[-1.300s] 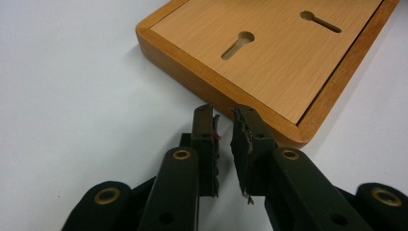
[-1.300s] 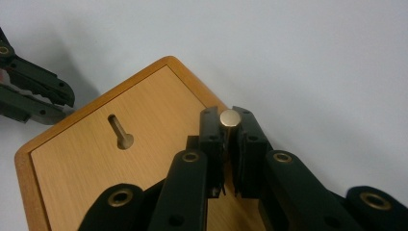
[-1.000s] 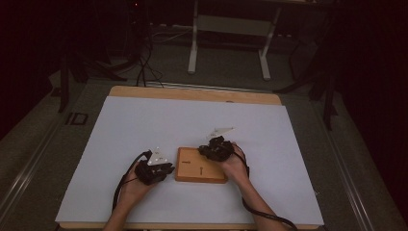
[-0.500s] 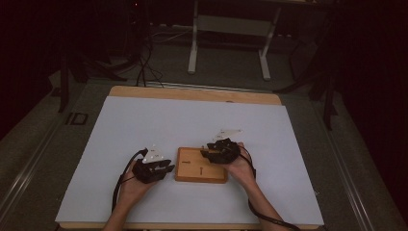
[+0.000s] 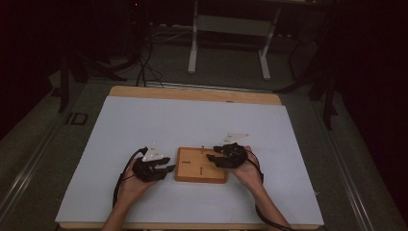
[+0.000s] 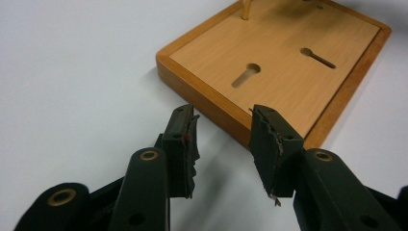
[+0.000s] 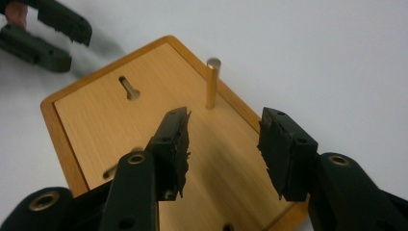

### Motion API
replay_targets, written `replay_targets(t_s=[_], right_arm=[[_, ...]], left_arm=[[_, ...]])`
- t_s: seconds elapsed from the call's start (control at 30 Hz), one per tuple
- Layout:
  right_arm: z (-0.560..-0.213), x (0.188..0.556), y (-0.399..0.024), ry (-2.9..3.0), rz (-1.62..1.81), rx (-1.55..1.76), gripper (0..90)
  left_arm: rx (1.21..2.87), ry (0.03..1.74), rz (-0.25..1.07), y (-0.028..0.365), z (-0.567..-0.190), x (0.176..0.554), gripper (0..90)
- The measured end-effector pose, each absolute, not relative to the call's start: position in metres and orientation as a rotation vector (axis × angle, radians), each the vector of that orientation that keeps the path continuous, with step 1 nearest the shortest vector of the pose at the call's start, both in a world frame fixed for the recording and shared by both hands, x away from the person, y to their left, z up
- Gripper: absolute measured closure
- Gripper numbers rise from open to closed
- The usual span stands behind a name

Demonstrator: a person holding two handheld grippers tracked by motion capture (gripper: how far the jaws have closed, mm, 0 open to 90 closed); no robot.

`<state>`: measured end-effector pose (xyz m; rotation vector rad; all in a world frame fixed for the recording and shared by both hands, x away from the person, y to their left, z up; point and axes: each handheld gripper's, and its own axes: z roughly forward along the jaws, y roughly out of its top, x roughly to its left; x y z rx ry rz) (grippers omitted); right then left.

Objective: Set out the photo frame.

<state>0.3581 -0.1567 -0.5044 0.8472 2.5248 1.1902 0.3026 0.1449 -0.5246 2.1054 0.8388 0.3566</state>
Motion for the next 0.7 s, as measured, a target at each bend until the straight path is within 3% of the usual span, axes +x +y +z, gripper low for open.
replay_targets(t_s=[0.7], right_arm=[[-0.514, 0.331, -0.206, 2.471, 1.190, 0.915, 51.7]], left_arm=[[2.091, 0.775, 0.304, 0.118, -0.513, 0.326, 59.2]])
